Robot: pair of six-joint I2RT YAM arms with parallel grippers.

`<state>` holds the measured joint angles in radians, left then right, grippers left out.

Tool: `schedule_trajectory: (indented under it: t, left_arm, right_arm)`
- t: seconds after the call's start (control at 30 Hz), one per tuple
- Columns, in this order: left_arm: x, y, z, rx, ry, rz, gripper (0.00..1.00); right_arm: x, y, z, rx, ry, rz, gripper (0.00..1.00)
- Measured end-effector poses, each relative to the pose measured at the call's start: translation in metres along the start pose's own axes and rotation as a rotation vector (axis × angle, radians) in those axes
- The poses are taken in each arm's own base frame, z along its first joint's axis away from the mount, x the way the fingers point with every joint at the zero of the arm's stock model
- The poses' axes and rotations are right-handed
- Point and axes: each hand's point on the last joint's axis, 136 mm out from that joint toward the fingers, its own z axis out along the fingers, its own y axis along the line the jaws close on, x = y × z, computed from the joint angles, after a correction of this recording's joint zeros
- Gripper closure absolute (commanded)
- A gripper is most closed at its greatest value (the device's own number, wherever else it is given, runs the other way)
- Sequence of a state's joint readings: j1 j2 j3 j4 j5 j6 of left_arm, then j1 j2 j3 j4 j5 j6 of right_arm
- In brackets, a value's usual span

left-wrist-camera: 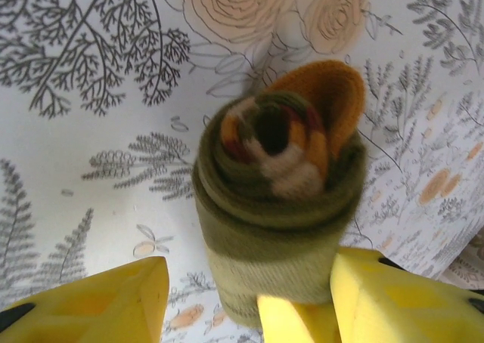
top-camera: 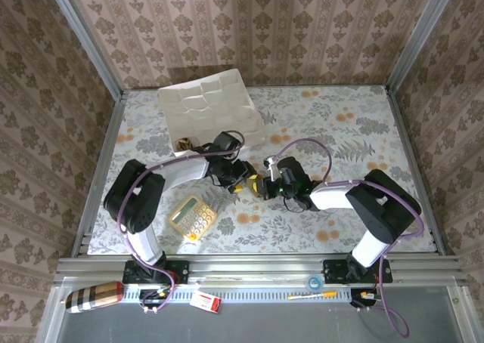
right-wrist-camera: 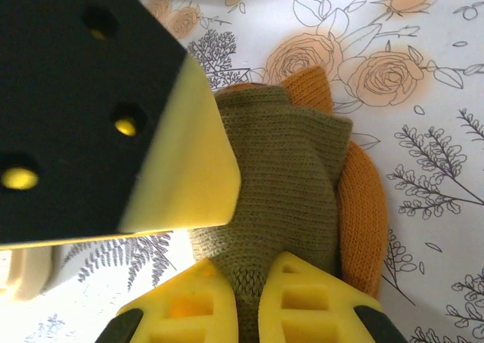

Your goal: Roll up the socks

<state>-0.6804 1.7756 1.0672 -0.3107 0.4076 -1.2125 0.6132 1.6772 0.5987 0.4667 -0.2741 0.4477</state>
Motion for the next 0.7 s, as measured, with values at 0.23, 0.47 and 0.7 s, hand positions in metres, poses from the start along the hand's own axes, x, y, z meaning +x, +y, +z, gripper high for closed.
schedule_trajectory:
  t: [0.23,0.47,0.7]
  left_arm:
    - [-0.009,-0.012,0.025,0.021,0.015,0.004,0.72]
    - [-0.003,-0.008,0.021,0.009,0.028,-0.011,1.0]
    - [0.008,0.026,0.0,-0.123,0.004,-0.082,1.0]
  right_arm:
    - [-0.001,-0.009,-0.003,-0.07,-0.002,0.127,1.0]
    - [-0.003,-0.003,-0.012,-0.057,-0.016,0.063,0.66]
    - [0.036,0.052,-0.054,0.053,-0.043,-0.373,0.37]
